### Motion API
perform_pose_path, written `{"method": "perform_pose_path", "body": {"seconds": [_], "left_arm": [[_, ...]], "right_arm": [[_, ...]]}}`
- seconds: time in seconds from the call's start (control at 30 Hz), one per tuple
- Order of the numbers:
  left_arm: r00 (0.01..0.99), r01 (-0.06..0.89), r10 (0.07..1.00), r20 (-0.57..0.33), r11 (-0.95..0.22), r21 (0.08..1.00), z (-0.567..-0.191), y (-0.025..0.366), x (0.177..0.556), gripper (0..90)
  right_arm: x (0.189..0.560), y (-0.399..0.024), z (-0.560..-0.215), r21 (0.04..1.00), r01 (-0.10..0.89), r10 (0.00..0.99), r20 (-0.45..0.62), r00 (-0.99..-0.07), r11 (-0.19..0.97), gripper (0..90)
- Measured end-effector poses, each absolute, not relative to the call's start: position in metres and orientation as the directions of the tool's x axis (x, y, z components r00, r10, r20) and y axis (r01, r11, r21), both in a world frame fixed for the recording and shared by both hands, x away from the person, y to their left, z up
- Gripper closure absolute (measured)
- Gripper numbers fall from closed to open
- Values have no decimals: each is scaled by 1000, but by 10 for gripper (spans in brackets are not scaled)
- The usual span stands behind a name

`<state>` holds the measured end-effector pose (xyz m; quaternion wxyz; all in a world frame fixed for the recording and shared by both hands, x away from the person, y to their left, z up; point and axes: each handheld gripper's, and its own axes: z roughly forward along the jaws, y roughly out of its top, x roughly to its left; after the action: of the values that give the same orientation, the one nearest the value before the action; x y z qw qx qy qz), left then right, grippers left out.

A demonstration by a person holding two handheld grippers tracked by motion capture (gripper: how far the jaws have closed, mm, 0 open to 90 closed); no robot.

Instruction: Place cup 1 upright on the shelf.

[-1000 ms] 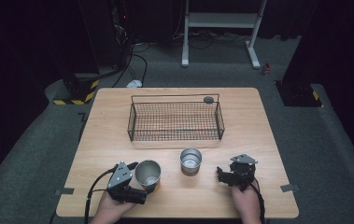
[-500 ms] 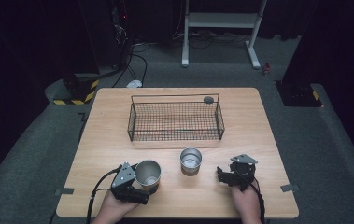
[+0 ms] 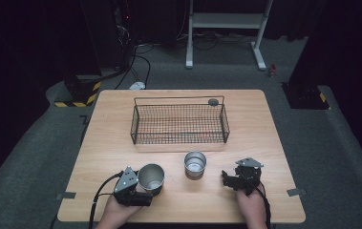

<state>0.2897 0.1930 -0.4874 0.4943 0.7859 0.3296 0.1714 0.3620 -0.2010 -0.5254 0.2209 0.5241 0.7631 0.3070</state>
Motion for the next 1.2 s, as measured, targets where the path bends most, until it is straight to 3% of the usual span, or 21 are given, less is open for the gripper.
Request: {"method": "perform_pose_path", "body": {"seconds": [1.2], "left_arm": [[627,336,776,-64,-195,922,-474,218,292,147]], "right_arm": [[362,-201,-525,699,665,935,-14,-355,263,89]]}}
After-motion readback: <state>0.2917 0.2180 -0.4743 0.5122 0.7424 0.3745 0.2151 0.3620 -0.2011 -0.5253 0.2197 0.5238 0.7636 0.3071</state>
